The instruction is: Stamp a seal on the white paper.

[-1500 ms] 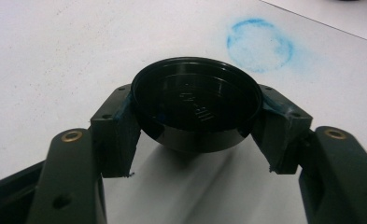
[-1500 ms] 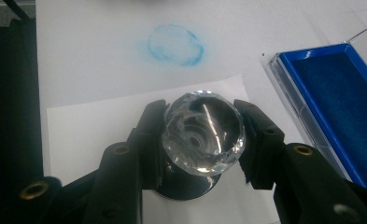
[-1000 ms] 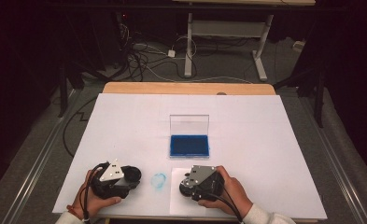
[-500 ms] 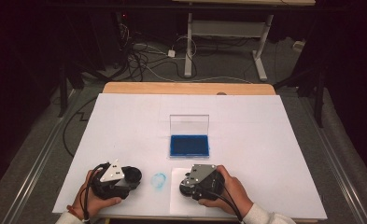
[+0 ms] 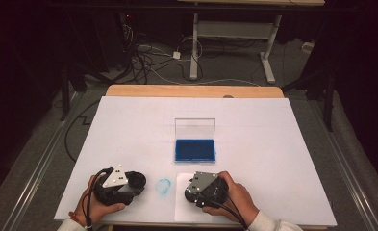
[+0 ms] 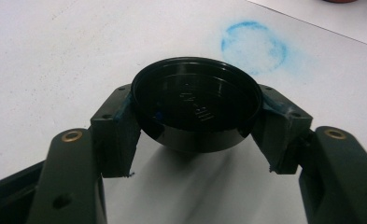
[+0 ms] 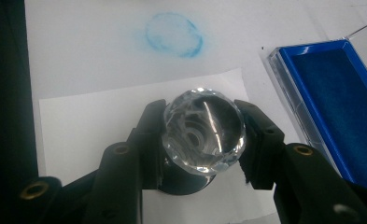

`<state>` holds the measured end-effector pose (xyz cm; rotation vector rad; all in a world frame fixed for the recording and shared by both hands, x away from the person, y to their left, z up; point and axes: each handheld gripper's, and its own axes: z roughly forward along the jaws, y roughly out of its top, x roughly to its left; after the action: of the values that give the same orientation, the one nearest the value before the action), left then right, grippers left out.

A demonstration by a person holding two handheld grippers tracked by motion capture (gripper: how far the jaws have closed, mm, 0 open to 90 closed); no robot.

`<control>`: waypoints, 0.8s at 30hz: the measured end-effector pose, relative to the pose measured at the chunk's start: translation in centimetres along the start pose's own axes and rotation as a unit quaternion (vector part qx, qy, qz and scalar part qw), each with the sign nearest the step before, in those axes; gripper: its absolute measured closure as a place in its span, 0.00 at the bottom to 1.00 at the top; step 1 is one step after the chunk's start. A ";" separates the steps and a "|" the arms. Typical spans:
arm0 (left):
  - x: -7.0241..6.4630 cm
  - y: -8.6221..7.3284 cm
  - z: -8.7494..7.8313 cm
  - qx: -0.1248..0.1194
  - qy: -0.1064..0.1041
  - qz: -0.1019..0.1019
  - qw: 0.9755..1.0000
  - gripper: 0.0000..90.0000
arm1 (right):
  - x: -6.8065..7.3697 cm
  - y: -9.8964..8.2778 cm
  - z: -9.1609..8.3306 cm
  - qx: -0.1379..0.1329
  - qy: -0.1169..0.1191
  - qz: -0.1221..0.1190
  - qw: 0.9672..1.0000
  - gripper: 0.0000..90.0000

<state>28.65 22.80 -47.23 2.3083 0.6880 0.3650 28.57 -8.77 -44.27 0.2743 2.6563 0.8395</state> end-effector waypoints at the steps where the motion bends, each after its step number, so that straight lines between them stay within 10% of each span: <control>1: 0.0 0.0 0.0 0.000 0.000 0.000 1.000 0.41 | 0.0 0.0 0.0 0.000 0.000 0.001 1.000 0.64; 24: 0.1 0.1 -0.2 -0.007 0.000 -0.002 1.000 0.41 | -0.8 0.1 -0.5 0.000 0.019 0.020 1.000 0.64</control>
<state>28.70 22.95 -47.00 2.2924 0.6883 0.3678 29.12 -9.15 -43.62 0.3161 2.6935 0.8659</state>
